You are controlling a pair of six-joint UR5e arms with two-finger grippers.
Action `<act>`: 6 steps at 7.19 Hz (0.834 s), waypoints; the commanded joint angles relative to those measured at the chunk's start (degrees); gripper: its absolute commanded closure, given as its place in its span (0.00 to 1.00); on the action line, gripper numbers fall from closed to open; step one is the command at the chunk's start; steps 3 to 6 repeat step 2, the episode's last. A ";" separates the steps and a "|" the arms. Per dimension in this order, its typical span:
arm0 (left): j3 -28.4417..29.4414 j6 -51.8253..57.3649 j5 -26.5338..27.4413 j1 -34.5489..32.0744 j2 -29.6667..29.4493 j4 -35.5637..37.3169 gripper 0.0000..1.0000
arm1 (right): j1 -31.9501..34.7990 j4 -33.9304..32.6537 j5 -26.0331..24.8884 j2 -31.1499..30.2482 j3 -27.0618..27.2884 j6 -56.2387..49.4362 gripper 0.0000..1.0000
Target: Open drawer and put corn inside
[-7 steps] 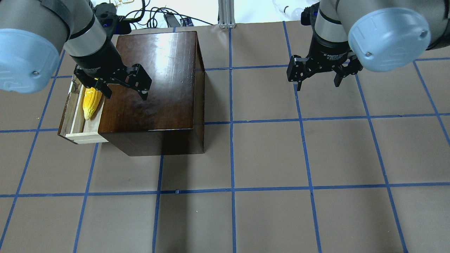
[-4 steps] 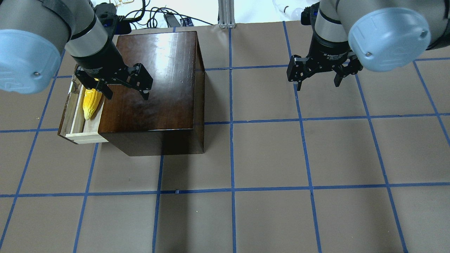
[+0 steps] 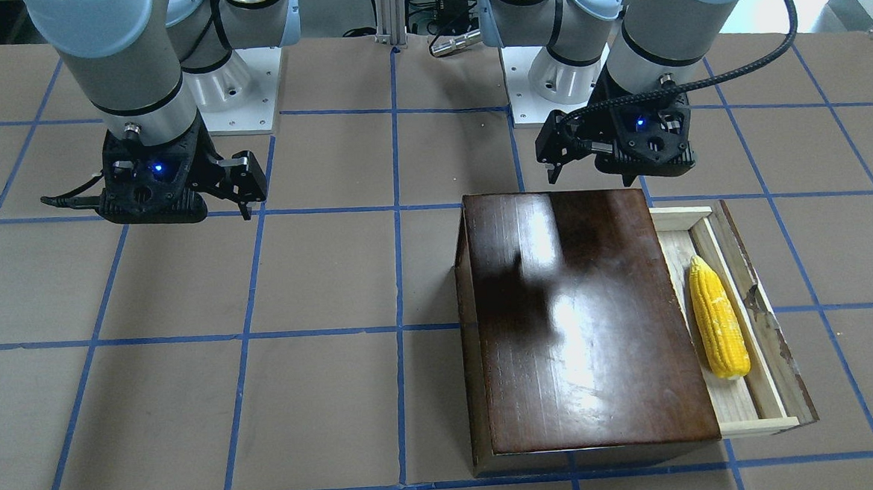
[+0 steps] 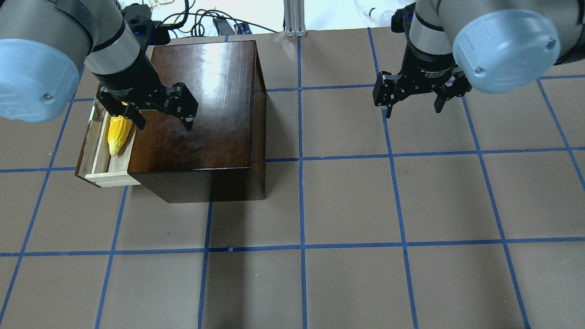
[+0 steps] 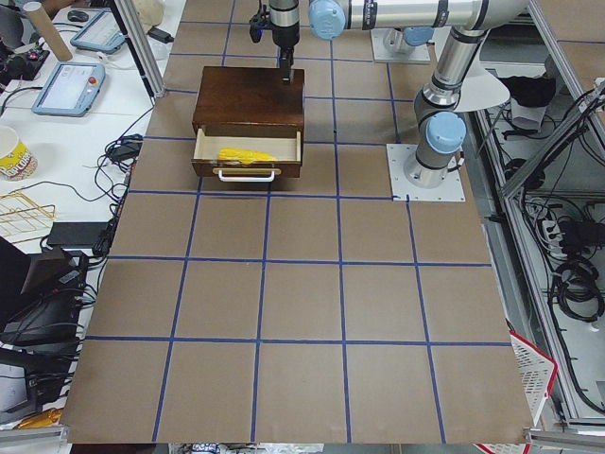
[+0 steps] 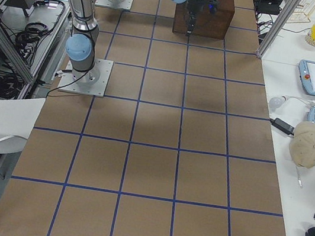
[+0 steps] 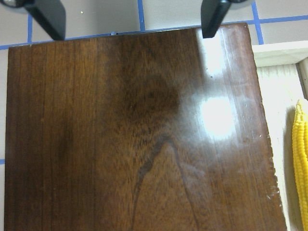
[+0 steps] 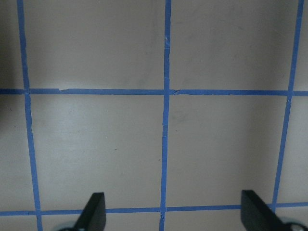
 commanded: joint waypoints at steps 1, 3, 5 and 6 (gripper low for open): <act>0.08 -0.08 0.44 0.00 -0.08 0.26 0.00 | 0.00 -0.06 -0.02 0.00 0.06 0.00 0.00; 0.08 -0.08 0.35 0.00 0.01 0.35 0.00 | 0.00 -0.06 0.07 0.00 0.06 0.00 0.00; 0.08 -0.08 0.35 0.00 0.01 0.35 0.00 | 0.00 -0.06 0.07 0.00 0.06 0.00 0.00; 0.08 -0.08 0.35 0.00 0.01 0.35 0.00 | 0.00 -0.06 0.07 0.00 0.06 0.00 0.00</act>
